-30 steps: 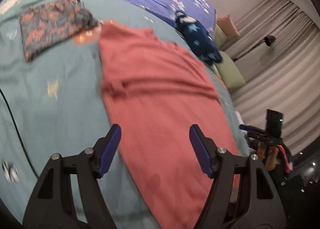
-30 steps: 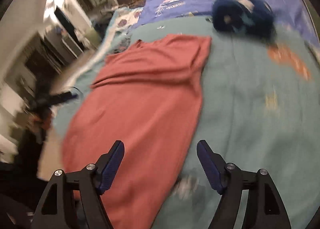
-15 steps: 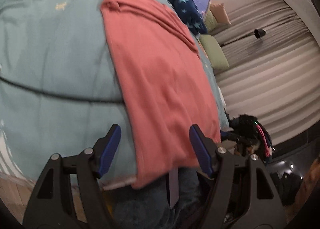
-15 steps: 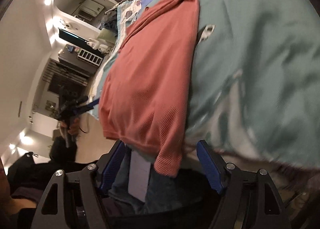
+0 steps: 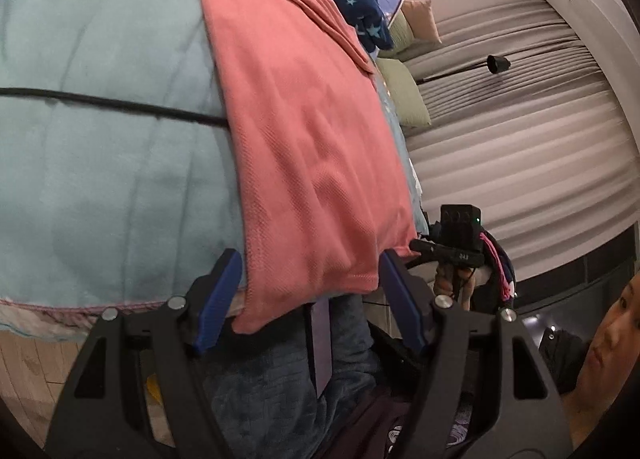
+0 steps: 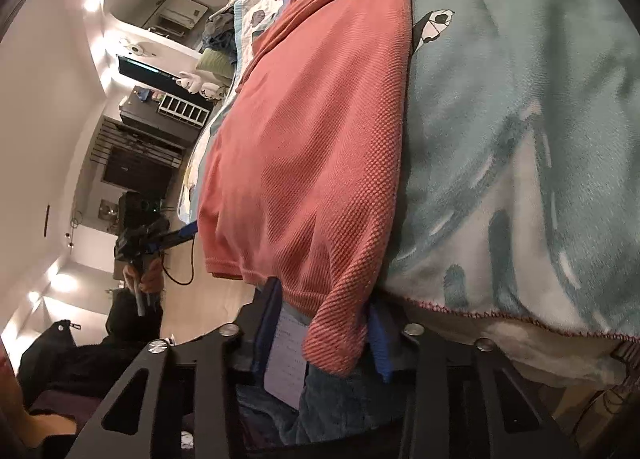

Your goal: Fold small clothes

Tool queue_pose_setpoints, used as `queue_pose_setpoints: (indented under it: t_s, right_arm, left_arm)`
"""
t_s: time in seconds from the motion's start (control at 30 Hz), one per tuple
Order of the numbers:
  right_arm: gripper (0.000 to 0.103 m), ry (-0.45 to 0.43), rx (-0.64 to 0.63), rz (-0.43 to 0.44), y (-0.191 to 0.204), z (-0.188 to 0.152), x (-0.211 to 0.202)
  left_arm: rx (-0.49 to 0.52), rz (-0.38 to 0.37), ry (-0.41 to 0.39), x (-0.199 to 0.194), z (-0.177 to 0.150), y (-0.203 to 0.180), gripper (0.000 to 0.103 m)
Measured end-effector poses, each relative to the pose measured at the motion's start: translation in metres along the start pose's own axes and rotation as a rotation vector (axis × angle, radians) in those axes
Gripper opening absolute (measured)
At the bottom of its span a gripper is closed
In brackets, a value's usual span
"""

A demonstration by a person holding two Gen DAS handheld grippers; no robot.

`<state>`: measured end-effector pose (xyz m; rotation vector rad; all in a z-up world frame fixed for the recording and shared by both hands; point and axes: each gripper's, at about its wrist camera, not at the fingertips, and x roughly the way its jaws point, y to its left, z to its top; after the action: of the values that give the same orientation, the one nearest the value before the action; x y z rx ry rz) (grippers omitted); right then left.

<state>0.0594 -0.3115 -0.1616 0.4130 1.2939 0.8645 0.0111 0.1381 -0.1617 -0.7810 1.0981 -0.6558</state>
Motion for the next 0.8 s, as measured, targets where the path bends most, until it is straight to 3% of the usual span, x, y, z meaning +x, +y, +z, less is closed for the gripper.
queue_pose_setpoints:
  t_s: [0.07, 0.1, 0.13, 0.17, 0.23, 0.53, 0.63, 0.8]
  right_arm:
    - [0.031, 0.0, 0.002, 0.005, 0.001, 0.004, 0.003]
    - [0.026, 0.001, 0.0, 0.004, 0.002, 0.004, 0.004]
    - [0.021, 0.002, -0.005, -0.003, 0.003, 0.006, 0.006]
    - [0.019, 0.006, -0.009, -0.01, 0.004, 0.005, 0.006]
    - [0.009, 0.005, -0.007, -0.018, 0.001, 0.005, 0.006]
    - [0.005, -0.047, -0.021, 0.0, 0.004, -0.001, -0.001]
    - [0.004, -0.069, -0.017, 0.042, 0.004, 0.001, -0.003]
    - [0.004, -0.08, -0.044, 0.041, 0.009, 0.002, -0.004]
  left_arm:
    - [-0.023, -0.025, -0.009, 0.003, 0.002, 0.005, 0.07]
    - [-0.044, -0.049, -0.018, 0.004, 0.003, 0.008, 0.063]
    - [-0.062, -0.067, -0.018, 0.006, 0.004, 0.011, 0.046]
    - [-0.083, -0.069, -0.005, 0.01, 0.005, 0.015, 0.038]
    - [-0.097, -0.051, 0.004, 0.015, 0.003, 0.019, 0.009]
    - [-0.053, -0.009, -0.08, 0.01, -0.003, 0.007, 0.005]
    - [-0.054, -0.035, -0.093, 0.011, 0.007, 0.001, 0.005]
    - [-0.035, -0.019, -0.084, 0.014, 0.011, -0.005, 0.005]
